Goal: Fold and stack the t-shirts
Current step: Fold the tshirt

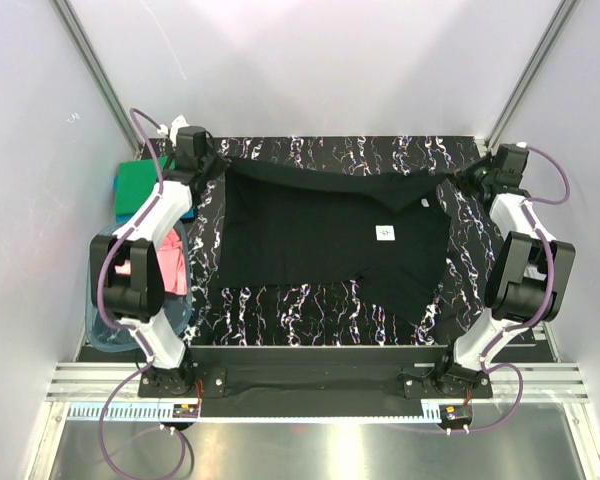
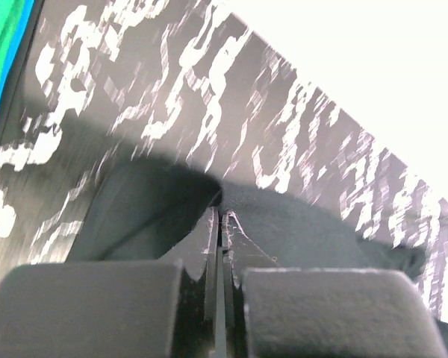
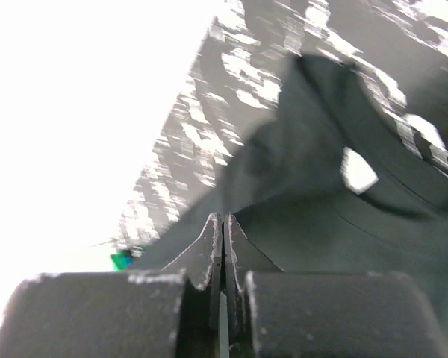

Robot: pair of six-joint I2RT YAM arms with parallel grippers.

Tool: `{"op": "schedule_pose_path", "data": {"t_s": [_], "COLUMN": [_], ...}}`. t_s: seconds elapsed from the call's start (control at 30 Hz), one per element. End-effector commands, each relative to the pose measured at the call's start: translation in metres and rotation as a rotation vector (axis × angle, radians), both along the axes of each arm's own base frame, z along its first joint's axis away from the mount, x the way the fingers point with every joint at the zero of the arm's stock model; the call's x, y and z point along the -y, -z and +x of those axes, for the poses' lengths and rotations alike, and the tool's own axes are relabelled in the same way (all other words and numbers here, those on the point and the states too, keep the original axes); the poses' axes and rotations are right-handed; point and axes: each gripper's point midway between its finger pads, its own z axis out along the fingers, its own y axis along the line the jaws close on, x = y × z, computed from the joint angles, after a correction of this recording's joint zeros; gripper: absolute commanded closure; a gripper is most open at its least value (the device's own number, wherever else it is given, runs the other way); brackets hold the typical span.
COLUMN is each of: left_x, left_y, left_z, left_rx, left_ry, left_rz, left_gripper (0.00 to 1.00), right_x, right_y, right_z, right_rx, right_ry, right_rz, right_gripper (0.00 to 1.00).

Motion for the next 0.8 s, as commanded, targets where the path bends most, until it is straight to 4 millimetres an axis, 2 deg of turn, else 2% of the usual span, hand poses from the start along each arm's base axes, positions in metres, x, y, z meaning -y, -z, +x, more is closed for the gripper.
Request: {"op": "schedule_pose_path", "data": {"t_s": [0.0,0.03,0.07,0.1,0.13,0.17,0.2,0.23,0.27,0.3,0.33,0.37,0.43,0.47,0.5,0.53,0.57,0.6,0.63,0.7,0.73,0.77], "left_x": [-0.006,-0.005,-0.001,0.002,0.007,0.008,0.009,0.01,0.01,0.011,0.011,0.012,0.013,0.014,0.014,0.012,0.011,0.009,0.005,0.002,-0.001,-0.001], "left_y": [-0.013,-0.011,-0.025,-0.032,-0.037,-0.03,-0.04,-0.038,-0.021,-0.02,-0.033,-0.018,-0.02,-0.029,-0.021,-0.022,-0.027,-0.018,-0.018,-0.021,-0.015,-0.013], "left_z": [0.035,0.041,0.052,0.059,0.065,0.076,0.087,0.093,0.105,0.111,0.12,0.128,0.137,0.142,0.147,0.15,0.154,0.157,0.16,0.165,0.168,0.17], "left_rx": [0.113,0.129,0.207,0.248,0.283,0.291,0.322,0.322,0.305,0.308,0.341,0.33,0.344,0.363,0.348,0.35,0.356,0.341,0.341,0.356,0.347,0.346], "left_ry": [0.041,0.057,0.083,0.109,0.154,0.164,0.171,0.189,0.195,0.202,0.221,0.226,0.241,0.242,0.239,0.233,0.227,0.217,0.205,0.198,0.193,0.193], "left_rz": [-0.022,-0.034,-0.045,-0.054,-0.073,-0.079,-0.084,-0.095,-0.104,-0.116,-0.129,-0.147,-0.162,-0.165,-0.167,-0.167,-0.167,-0.169,-0.175,-0.179,-0.183,-0.185], "left_gripper": [1.0,1.0,1.0,1.0,1.0,1.0,1.0,1.0,1.0,1.0,1.0,1.0,1.0,0.99,0.98,0.98,0.97,0.96,0.96,0.96,0.96,0.97], "right_x": [-0.007,-0.009,-0.009,-0.009,-0.008,-0.007,-0.008,-0.007,-0.007,-0.008,-0.008,-0.008,-0.009,-0.009,-0.011,-0.009,-0.009,-0.01,-0.009,-0.007,-0.007,-0.005], "right_y": [-0.078,-0.076,-0.07,-0.079,-0.079,-0.07,-0.08,-0.083,-0.074,-0.078,-0.082,-0.069,-0.074,-0.066,-0.064,-0.068,-0.06,-0.059,-0.063,-0.052,-0.055,-0.047], "right_z": [0.033,0.036,0.042,0.048,0.052,0.057,0.062,0.066,0.073,0.076,0.081,0.087,0.093,0.098,0.1,0.105,0.109,0.112,0.117,0.125,0.129,0.133], "right_rx": [0.311,0.333,0.344,0.4,0.419,0.422,0.477,0.498,0.495,0.52,0.54,0.524,0.554,0.547,0.548,0.562,0.552,0.551,0.566,0.548,0.559,0.547], "right_ry": [-0.05,-0.057,-0.058,-0.065,-0.065,-0.064,-0.073,-0.075,-0.079,-0.093,-0.101,-0.104,-0.118,-0.121,-0.127,-0.131,-0.132,-0.135,-0.135,-0.13,-0.13,-0.127], "right_rz": [0.03,0.038,0.051,0.051,0.05,0.061,0.067,0.073,0.086,0.102,0.106,0.122,0.132,0.137,0.138,0.134,0.136,0.14,0.133,0.141,0.138,0.141], "right_gripper": [1.0,1.0,1.0,1.0,1.0,1.0,1.0,1.0,1.0,1.0,1.0,1.0,1.0,1.0,1.0,1.0,1.0,1.0,1.0,1.0,1.0,1.0]}}
